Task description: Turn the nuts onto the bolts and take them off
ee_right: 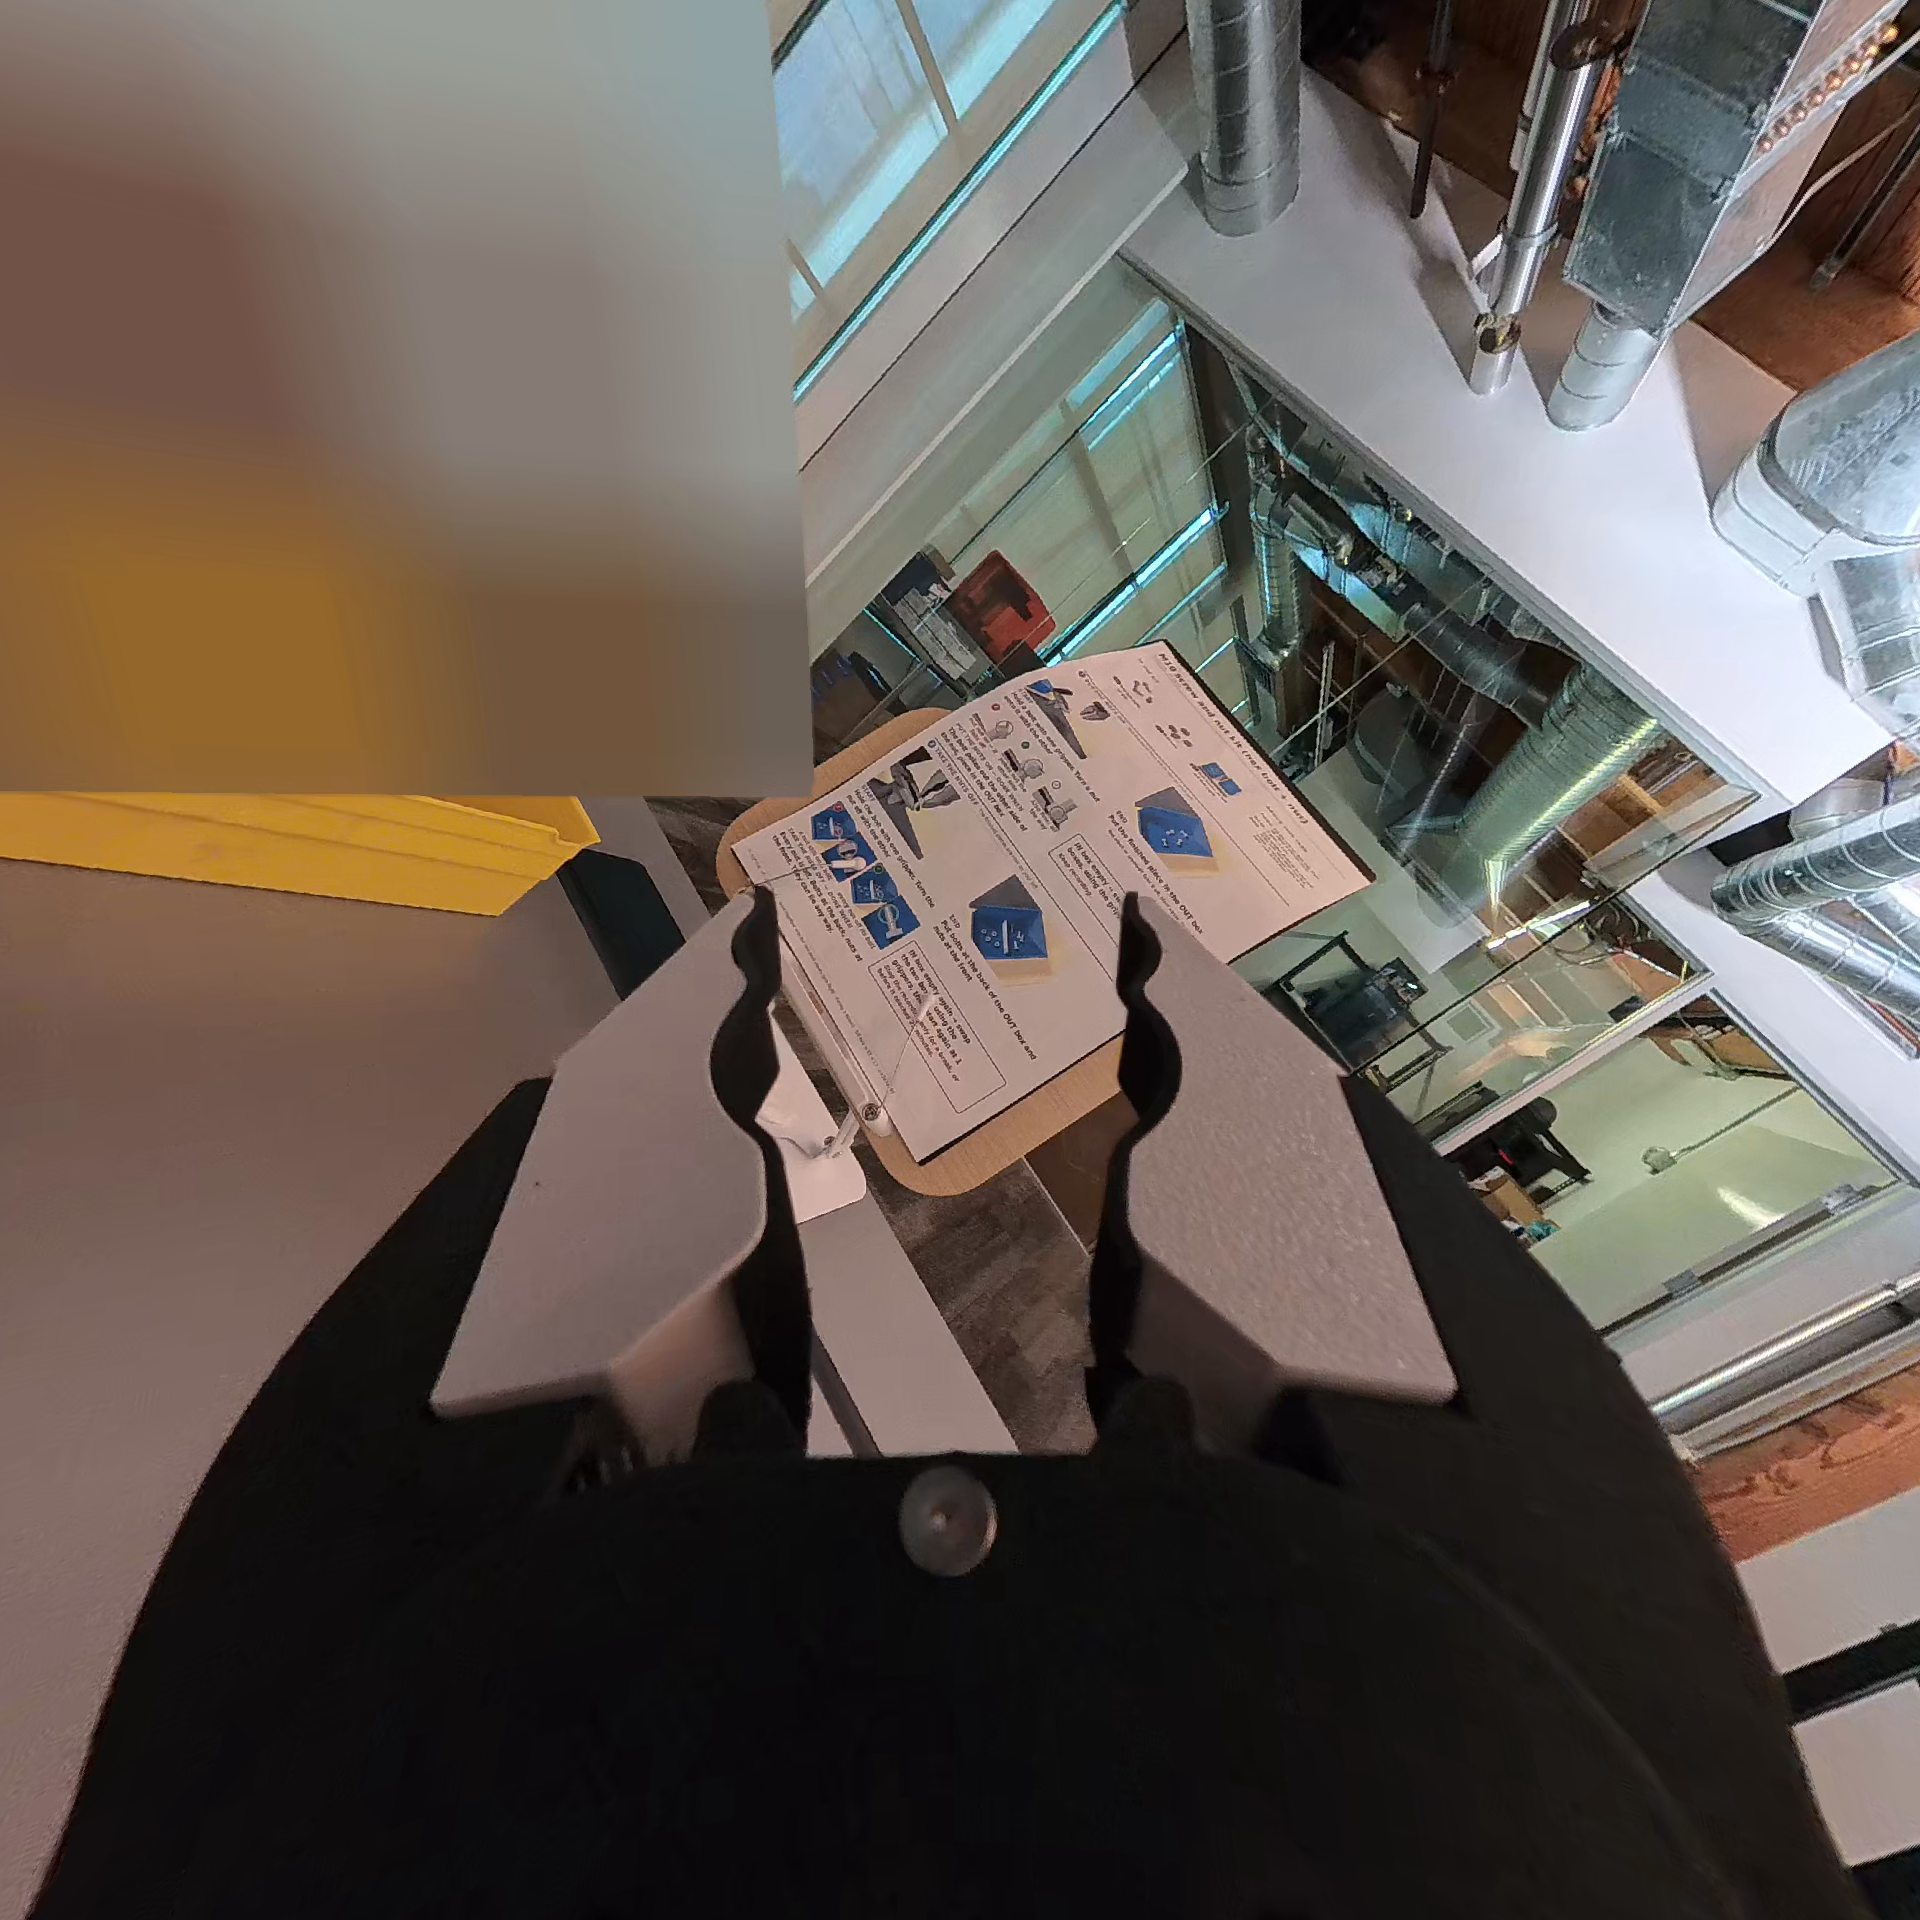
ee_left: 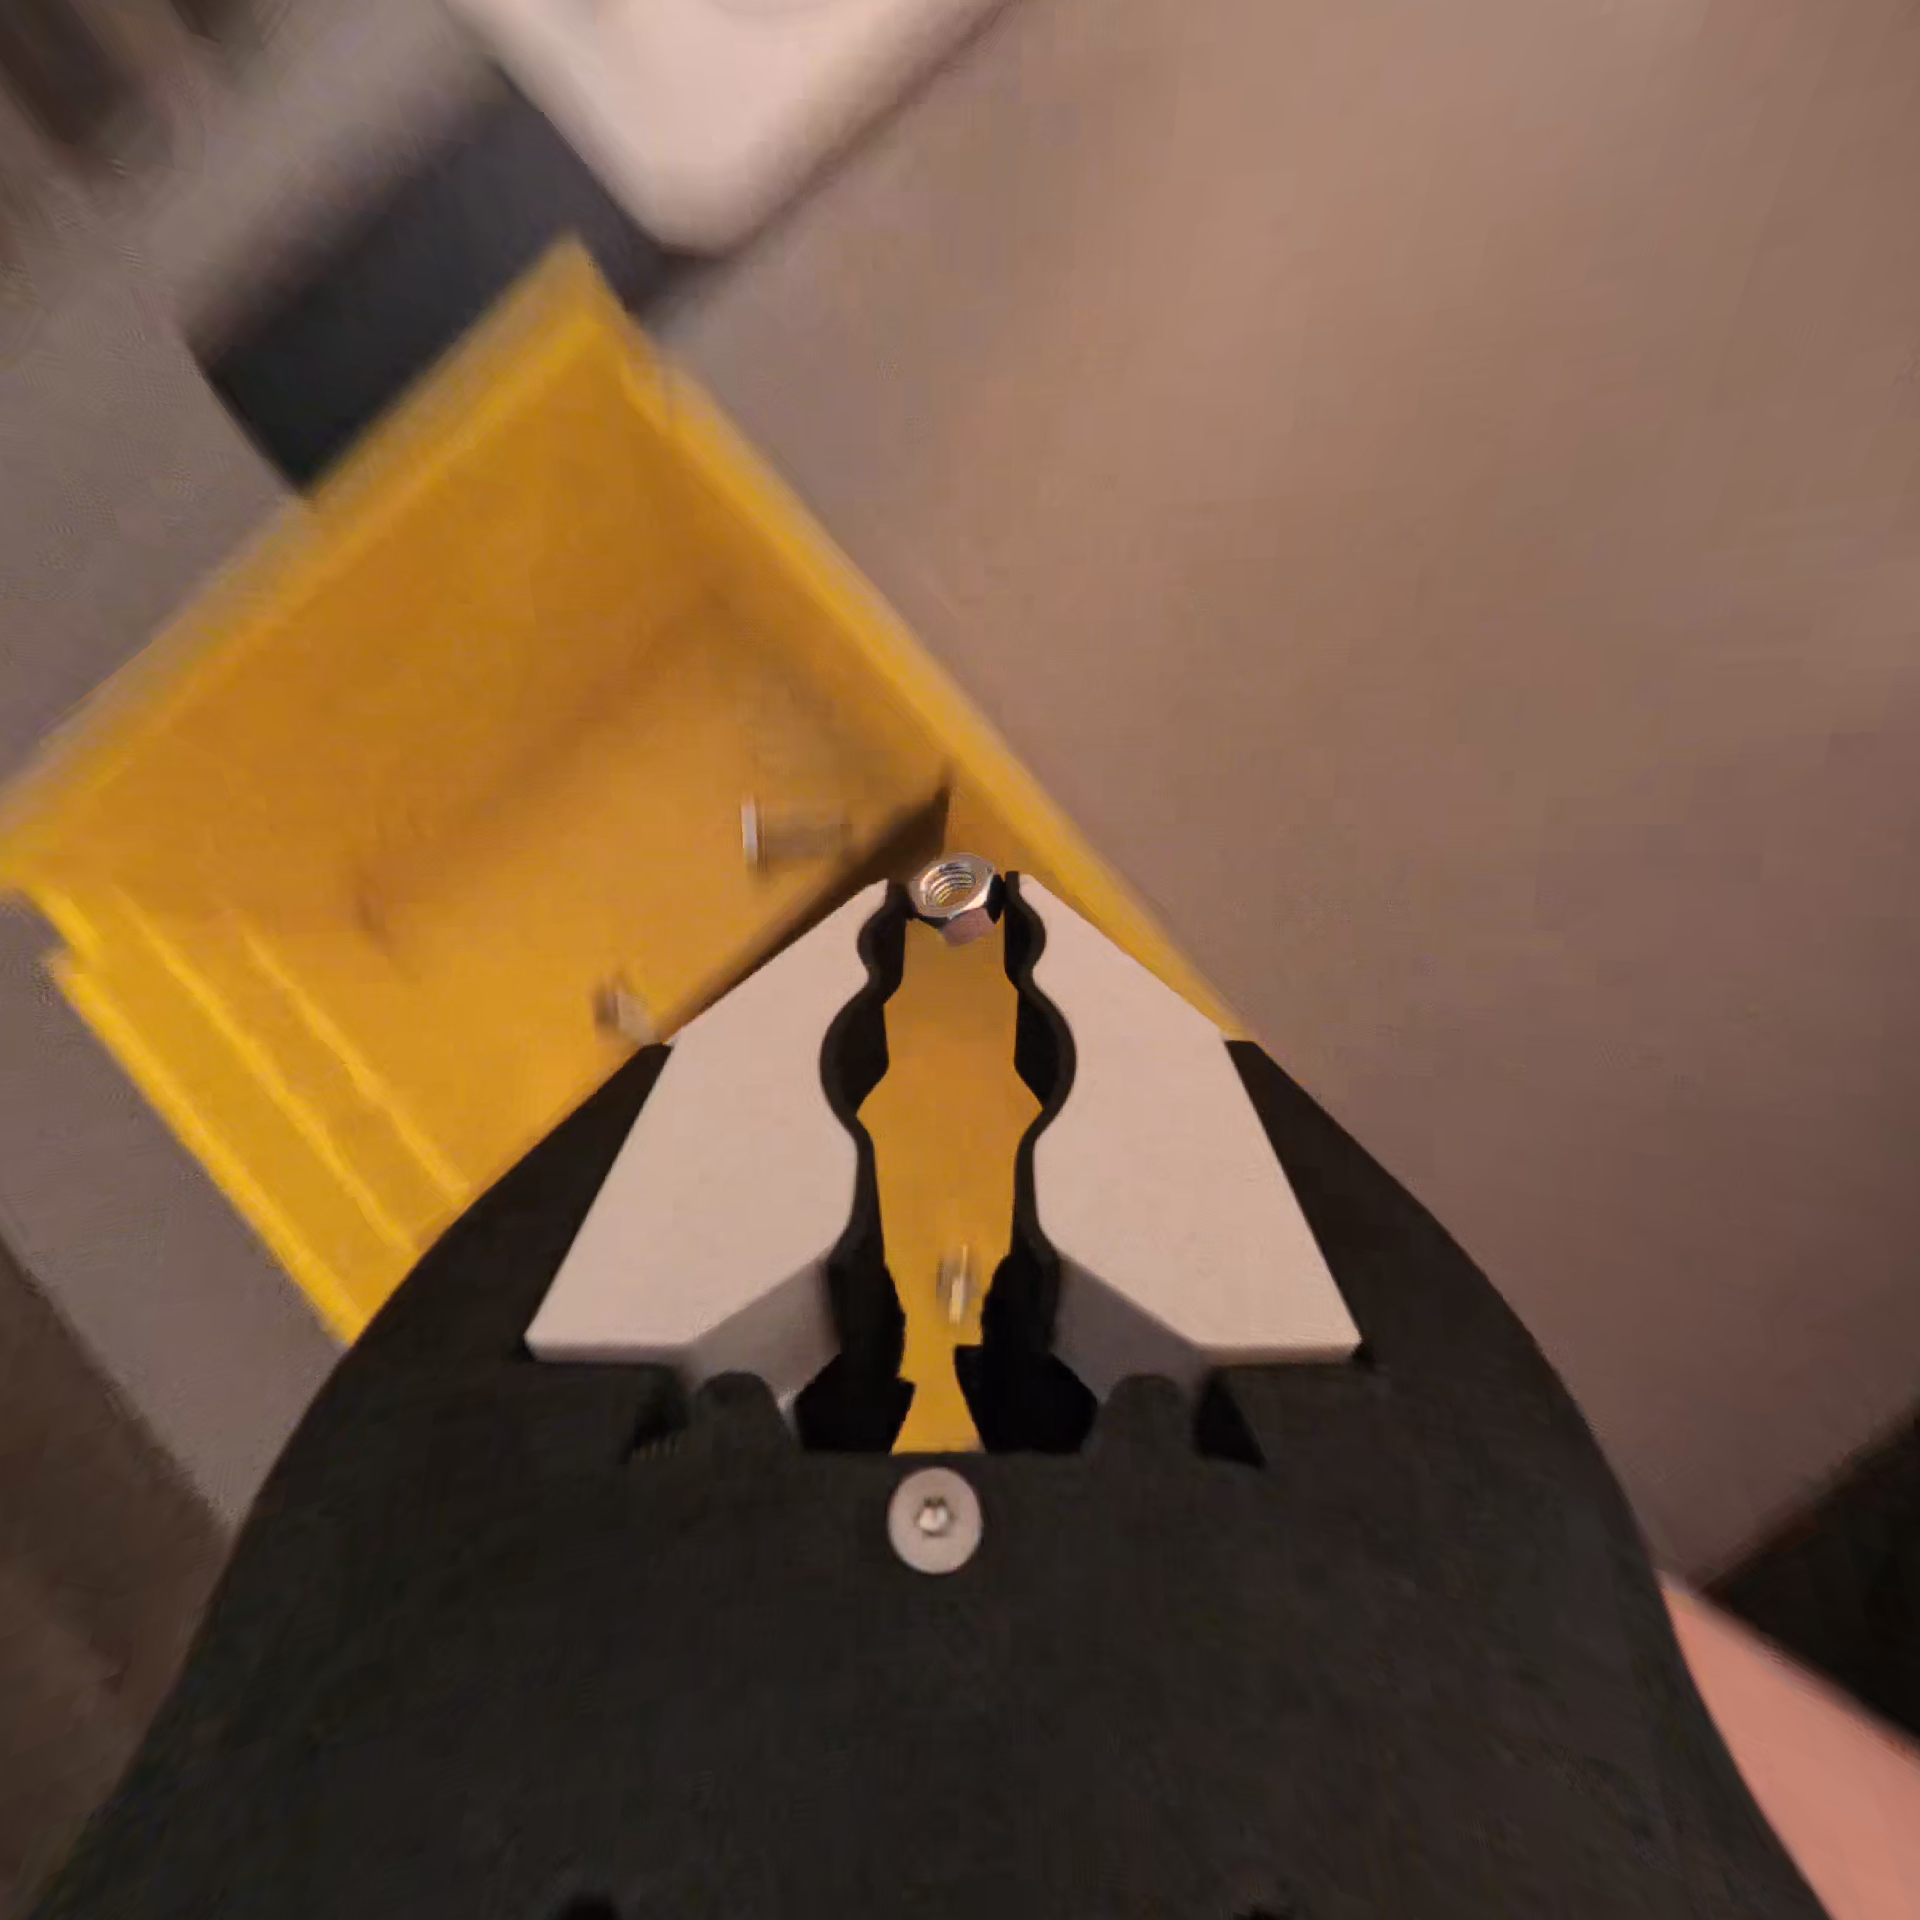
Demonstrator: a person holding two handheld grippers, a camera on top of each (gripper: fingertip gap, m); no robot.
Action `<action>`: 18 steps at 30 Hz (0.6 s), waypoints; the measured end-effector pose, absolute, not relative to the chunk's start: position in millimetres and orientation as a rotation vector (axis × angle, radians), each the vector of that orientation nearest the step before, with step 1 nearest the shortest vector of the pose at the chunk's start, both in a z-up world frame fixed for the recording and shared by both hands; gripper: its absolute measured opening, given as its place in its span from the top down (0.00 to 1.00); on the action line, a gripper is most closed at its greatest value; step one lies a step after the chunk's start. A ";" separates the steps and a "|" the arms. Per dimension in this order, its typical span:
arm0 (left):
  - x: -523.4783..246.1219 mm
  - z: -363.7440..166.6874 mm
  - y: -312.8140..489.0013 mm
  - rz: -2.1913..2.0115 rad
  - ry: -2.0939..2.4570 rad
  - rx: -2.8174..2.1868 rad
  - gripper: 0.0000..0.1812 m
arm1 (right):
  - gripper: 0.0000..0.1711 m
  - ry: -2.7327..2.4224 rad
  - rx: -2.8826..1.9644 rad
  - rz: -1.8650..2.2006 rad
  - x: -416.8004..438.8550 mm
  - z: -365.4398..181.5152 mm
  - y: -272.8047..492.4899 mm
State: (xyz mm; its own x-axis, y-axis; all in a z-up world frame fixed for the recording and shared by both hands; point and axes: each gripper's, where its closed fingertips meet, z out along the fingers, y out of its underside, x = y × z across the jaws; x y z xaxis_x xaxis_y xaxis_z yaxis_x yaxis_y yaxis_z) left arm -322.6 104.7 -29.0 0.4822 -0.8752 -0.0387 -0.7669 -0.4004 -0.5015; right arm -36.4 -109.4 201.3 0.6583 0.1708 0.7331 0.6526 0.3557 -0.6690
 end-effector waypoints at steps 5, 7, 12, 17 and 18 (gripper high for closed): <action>-165.2 57.4 44.9 -0.888 1.366 -1.645 0.91 | 0.63 -0.860 -1.175 -0.394 -42.6 199.8 -106.6; -110.5 37.7 7.9 -1.007 1.500 -1.534 0.91 | 0.62 -0.884 -1.174 -0.416 -47.7 196.3 -103.4; -39.9 -34.0 -41.8 -1.058 1.699 -1.375 0.91 | 0.62 -0.937 -1.175 -0.441 -59.8 188.1 -98.3; -32.8 -89.2 -58.0 -1.007 1.890 -1.419 0.91 | 0.63 -0.933 -1.156 -0.438 -59.9 191.1 -98.1; -33.4 -95.3 -59.0 -0.981 1.920 -1.411 0.91 | 0.63 -0.933 -1.152 -0.433 -59.3 191.5 -98.5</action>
State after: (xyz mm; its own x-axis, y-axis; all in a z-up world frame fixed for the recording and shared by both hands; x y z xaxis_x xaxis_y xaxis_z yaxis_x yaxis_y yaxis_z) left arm -33.4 -59.0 -95.3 -0.2921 -0.9563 -0.0141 -0.5488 0.1796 -0.8164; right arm -59.3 -98.5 191.5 0.5683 0.1581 0.8075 0.7192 0.3813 -0.5808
